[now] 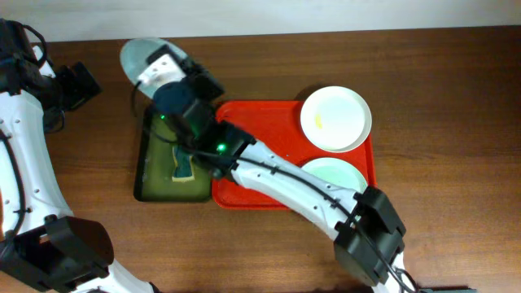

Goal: Clean dirty plates on tray and stack at the side
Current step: 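Lift the light-blue plate with the right gripper and place it right of the tray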

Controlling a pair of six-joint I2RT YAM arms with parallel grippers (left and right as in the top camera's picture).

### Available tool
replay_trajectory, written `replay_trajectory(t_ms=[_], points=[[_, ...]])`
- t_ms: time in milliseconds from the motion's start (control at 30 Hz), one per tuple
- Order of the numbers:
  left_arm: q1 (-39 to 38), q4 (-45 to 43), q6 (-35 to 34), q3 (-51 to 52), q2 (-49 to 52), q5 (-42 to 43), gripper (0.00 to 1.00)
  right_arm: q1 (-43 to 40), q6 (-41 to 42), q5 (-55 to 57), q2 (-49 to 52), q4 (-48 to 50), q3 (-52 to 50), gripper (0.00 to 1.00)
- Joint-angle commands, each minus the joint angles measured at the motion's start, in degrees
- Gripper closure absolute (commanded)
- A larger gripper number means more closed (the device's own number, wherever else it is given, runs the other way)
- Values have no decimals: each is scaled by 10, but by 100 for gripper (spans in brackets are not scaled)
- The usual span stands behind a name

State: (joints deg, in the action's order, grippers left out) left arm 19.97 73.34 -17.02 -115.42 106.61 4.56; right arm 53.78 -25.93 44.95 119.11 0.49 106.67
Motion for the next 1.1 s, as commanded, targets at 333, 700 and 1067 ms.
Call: replay_trajectory(t_ms=[333,700,1067], points=[[1,0,-5,-8,-5,6,1,15,-164,55,-6,85,10,96],[1,0,-5,-8,-5,6,1,-95,516,-349,-6,-362,-17,96],[1,0,-5,-8,-5,6,1,-711,508,-737,-17,-642,-17,96]])
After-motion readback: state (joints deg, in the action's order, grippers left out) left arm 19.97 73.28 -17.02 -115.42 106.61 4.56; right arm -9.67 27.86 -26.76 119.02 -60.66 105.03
